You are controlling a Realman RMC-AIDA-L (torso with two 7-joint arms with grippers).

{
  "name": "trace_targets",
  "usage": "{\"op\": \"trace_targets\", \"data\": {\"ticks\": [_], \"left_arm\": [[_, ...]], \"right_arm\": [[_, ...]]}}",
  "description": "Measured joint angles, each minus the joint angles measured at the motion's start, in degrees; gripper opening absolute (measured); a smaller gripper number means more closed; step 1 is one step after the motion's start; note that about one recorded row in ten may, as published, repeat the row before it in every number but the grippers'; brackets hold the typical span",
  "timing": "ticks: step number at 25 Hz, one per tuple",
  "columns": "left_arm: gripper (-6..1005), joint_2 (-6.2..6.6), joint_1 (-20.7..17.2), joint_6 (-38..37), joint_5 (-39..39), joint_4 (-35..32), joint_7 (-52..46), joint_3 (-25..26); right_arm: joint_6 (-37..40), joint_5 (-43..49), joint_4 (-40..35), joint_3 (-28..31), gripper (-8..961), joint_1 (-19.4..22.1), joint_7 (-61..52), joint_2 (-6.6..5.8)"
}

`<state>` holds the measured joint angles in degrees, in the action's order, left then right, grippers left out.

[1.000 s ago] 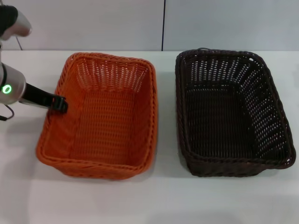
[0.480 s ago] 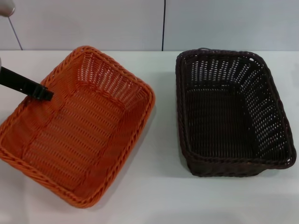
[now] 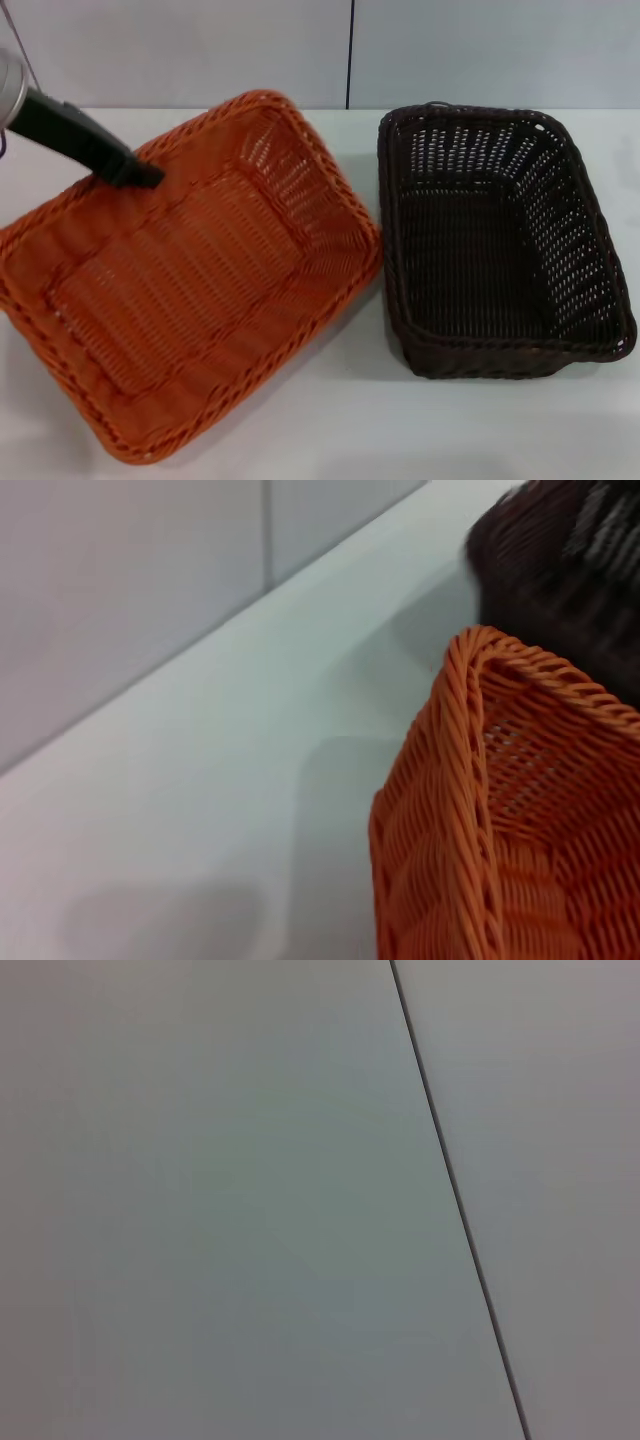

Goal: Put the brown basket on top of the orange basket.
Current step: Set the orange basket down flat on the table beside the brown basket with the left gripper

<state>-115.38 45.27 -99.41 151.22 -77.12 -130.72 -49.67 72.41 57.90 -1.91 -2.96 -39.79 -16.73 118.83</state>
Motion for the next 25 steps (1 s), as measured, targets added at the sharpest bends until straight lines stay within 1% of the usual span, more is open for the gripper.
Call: {"op": "trace_targets", "data": {"ticks": [1, 3, 4, 5, 10, 11, 13, 15, 16, 17, 21, 23, 25], "left_arm": [[172, 0.39, 1.28, -1.26, -0.66, 0.00, 0.40, 0.86], [178, 0.39, 1.28, -1.26, -0.66, 0.00, 0.40, 0.86], [181, 0.60, 1.73, -1.93, -1.05, 0.00, 0.46, 1.06], [184, 1.02, 3.04, -3.97, -1.89, 0.03, 0.50, 1.16], [200, 1.03, 4.89, -6.56, -2.32, 0.54, 0.62, 0.55], [203, 0.50, 5.64, -6.99, -2.49, 1.87, 1.07, 0.44], [209, 0.32, 5.84, -7.05, -2.58, 2.35, 1.21, 0.43], [215, -0.26, 6.45, -6.78, -2.68, 4.20, 1.63, 0.40], [218, -0.81, 7.06, -6.34, -2.72, 5.99, 2.42, 0.36], [221, -0.81, 7.06, -6.34, -2.72, 5.99, 2.42, 0.36], [234, -2.35, 8.45, -5.11, -2.91, 8.01, 5.43, -0.28], [240, -2.35, 8.45, -5.11, -2.91, 8.01, 5.43, -0.28], [246, -2.45, 10.02, -2.97, -4.26, 11.81, 7.06, -1.02]], "right_arm": [[-0.01, 0.02, 0.14, -0.03, 562, -0.01, -0.01, 0.00], [-0.01, 0.02, 0.27, -0.04, 561, -0.01, -0.02, 0.00], [-0.02, 0.03, 0.33, -0.03, 560, -0.02, -0.02, 0.00], [-0.03, 0.03, 0.41, -0.03, 560, -0.02, -0.02, 0.00], [0.11, 0.12, 0.66, -0.03, 558, 0.13, -0.06, 0.07], [0.15, 0.12, 0.71, -0.03, 557, 0.18, -0.06, 0.07], [0.14, 0.12, 0.72, -0.02, 556, 0.20, -0.06, 0.08], [0.06, 0.12, 0.72, -0.02, 555, 0.27, -0.06, 0.09], [0.00, 0.12, 0.72, -0.02, 555, 0.31, -0.06, 0.09], [0.00, 0.12, 0.72, -0.02, 554, 0.31, -0.06, 0.09], [-0.06, 0.12, 0.69, -0.02, 553, 0.44, -0.05, 0.09], [-0.04, 0.12, 0.67, -0.03, 552, 0.46, -0.05, 0.09], [0.03, 0.12, 0.66, -0.02, 551, 0.48, -0.05, 0.09]]}}
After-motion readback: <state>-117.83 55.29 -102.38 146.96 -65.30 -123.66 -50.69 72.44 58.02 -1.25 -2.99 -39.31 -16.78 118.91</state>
